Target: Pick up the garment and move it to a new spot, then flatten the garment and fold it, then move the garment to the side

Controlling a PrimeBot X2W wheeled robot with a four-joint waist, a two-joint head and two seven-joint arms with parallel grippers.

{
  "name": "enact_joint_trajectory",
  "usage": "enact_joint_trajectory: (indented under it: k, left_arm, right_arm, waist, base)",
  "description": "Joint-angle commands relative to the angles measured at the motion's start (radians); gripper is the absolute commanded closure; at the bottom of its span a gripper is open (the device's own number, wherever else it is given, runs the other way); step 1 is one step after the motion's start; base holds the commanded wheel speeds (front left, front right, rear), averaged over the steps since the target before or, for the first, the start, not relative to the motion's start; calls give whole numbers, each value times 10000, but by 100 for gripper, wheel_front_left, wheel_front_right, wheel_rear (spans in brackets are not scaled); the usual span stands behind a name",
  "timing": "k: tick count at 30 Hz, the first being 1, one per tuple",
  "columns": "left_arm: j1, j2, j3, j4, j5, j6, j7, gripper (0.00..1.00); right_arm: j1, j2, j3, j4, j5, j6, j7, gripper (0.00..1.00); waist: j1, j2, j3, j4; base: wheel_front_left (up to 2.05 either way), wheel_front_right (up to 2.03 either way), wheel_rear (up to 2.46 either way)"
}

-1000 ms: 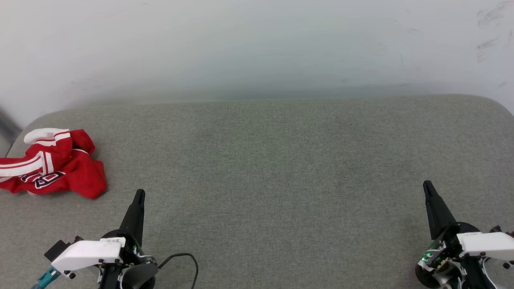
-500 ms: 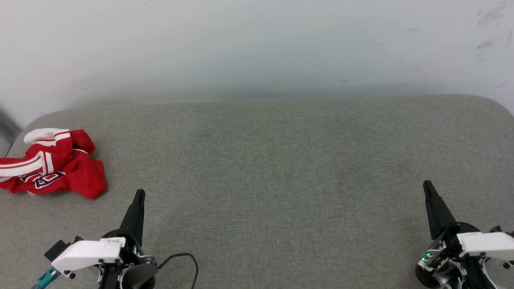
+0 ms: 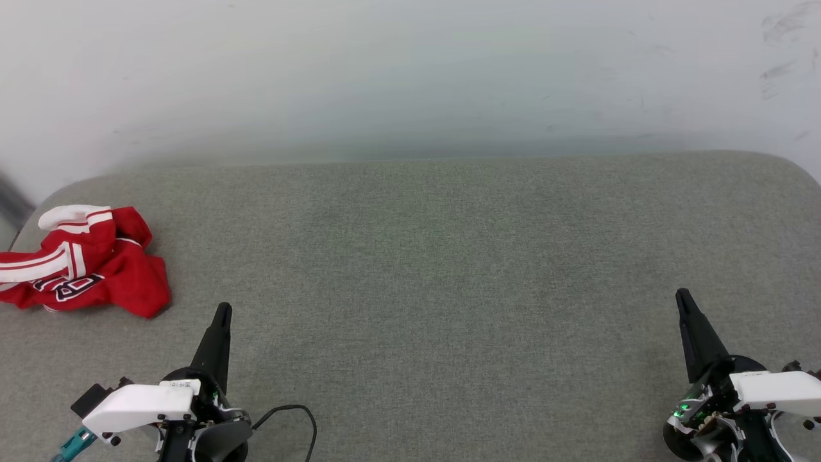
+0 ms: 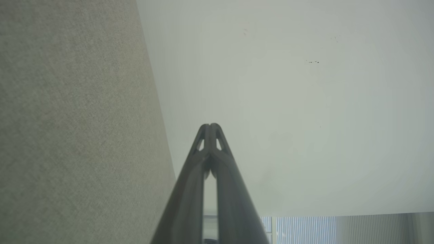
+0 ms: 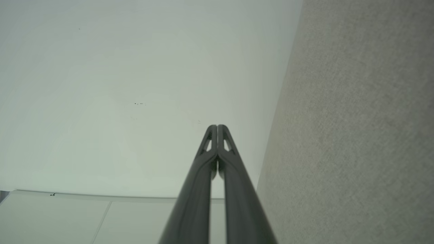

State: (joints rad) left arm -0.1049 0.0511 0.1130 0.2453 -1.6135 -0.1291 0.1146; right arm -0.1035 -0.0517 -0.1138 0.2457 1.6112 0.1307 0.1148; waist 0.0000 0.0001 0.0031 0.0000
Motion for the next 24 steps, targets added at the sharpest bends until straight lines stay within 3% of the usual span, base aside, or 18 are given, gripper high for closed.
enact_joint_trajectory:
  k: [1,24]
  left_arm:
    - [-85,-10,18,5,14,-30,10,100]
    - [-86,-10,18,5,14,-31,10,100]
  right_arm:
    - [-112,32,3,6,36,0,3,100]
    - [-112,32,3,6,36,0,2,100]
  waist:
    - [0,-1,0,0]
    - [0,-1,0,0]
  base:
    - [0,0,0]
    - [0,0,0]
